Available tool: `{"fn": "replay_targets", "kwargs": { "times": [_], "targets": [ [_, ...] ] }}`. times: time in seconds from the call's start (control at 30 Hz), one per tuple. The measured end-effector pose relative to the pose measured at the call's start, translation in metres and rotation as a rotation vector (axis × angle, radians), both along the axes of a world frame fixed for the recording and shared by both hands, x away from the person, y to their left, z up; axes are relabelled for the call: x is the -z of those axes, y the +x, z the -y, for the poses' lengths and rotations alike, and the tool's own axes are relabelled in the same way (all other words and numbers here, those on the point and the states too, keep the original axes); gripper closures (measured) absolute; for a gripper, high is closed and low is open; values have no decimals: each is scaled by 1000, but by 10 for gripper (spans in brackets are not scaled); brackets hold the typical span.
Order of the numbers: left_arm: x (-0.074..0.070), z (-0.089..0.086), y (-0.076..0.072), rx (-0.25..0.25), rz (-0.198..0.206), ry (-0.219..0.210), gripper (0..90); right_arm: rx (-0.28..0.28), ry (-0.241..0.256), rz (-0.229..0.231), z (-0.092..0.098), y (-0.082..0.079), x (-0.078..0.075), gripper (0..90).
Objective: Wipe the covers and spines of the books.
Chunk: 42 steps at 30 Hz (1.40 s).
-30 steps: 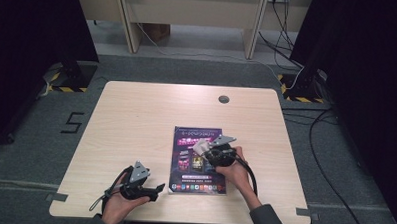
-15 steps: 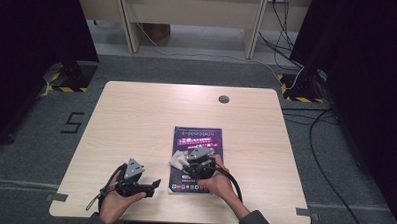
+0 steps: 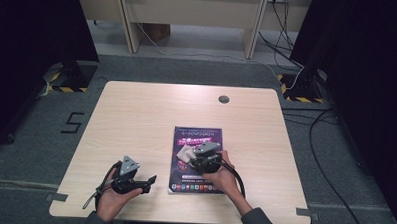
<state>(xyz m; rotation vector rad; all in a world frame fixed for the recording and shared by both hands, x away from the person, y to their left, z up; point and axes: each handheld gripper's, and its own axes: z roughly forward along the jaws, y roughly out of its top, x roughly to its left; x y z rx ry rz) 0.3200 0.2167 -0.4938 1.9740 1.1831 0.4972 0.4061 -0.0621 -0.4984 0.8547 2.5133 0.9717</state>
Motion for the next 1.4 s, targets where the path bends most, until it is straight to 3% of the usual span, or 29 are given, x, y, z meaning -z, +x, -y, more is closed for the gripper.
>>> {"fn": "replay_targets", "kwargs": {
  "times": [0.4, 0.7, 0.93, 1.3, 1.4],
  "targets": [
    [1, -7, 3, -26, -14, 16, 178, -98, 12, -25, -23, -24, 0, 678],
    [2, -9, 3, -35, -12, 20, 182, -133, 17, -38, -21, -32, 0, 665],
    [2, -9, 3, -35, -11, 25, 183, -52, -6, -24, 5, -19, -2, 663],
    [3, -8, 3, -33, -13, 26, 184, 156, 5, -31, 77, 1, -3, 667],
    [3, -8, 3, -28, -14, 30, 186, 161, 10, -32, 80, 0, -3, 676]
  ]
}}
